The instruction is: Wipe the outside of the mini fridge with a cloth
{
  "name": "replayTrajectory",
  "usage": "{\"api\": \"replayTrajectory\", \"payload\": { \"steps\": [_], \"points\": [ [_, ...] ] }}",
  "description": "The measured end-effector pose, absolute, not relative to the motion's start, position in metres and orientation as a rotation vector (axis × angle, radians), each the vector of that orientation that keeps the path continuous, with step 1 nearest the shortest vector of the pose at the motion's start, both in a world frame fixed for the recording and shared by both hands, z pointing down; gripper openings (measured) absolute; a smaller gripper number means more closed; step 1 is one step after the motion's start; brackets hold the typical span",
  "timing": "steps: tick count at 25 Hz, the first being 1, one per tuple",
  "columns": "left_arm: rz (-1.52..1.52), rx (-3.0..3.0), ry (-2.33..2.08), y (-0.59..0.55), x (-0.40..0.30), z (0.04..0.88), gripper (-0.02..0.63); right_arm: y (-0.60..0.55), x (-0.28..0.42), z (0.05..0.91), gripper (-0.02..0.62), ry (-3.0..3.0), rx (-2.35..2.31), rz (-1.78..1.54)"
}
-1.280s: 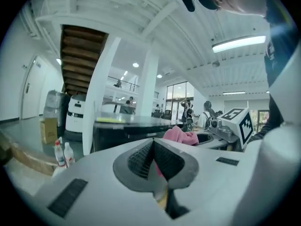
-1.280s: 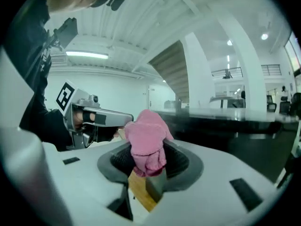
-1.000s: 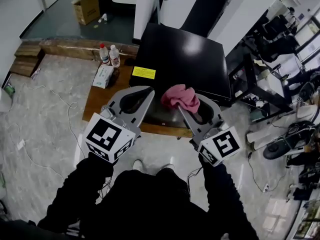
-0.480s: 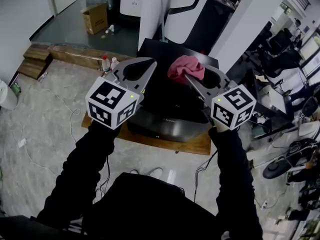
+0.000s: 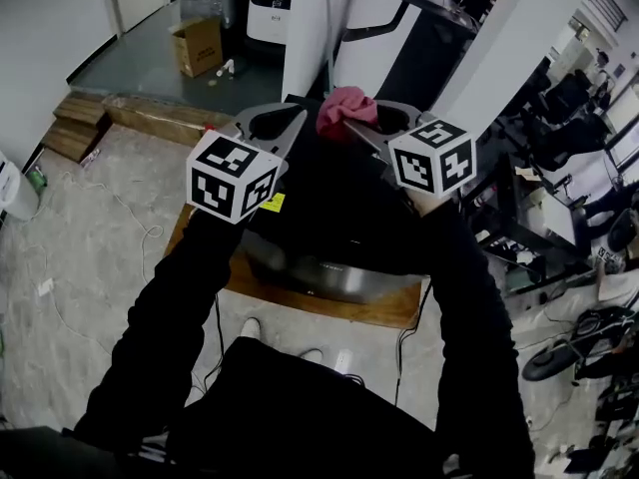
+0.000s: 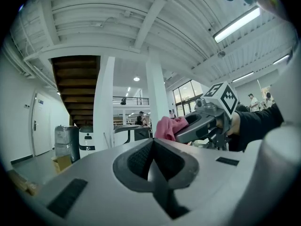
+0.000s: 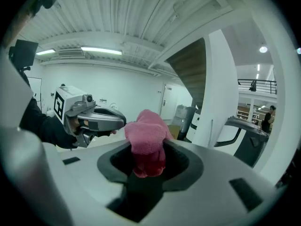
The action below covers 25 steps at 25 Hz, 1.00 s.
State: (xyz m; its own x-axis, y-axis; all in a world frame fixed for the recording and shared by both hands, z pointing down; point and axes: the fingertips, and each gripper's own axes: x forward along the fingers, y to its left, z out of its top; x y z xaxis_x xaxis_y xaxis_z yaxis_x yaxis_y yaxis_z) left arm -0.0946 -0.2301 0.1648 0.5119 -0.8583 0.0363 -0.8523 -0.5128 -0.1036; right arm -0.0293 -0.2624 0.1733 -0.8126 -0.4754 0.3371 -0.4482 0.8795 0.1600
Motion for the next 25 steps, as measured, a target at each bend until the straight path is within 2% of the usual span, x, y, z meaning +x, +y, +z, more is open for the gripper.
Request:
{"api": "replayTrajectory", "payload": {
  "steps": [18,25],
  "points": [
    [-0.235,-2.821,1.439,-0.345,-0.189,0.252,0.006,-0.394,-0.157,0.294,0.155,-2.349,0.690,-0.040],
    [-0.245,-2.866,1.397,-0.354,-0.199,0.271,0.006,-0.409,-0.170,0.334,0.152,-2.200,0.669,-0.079]
  ]
}}
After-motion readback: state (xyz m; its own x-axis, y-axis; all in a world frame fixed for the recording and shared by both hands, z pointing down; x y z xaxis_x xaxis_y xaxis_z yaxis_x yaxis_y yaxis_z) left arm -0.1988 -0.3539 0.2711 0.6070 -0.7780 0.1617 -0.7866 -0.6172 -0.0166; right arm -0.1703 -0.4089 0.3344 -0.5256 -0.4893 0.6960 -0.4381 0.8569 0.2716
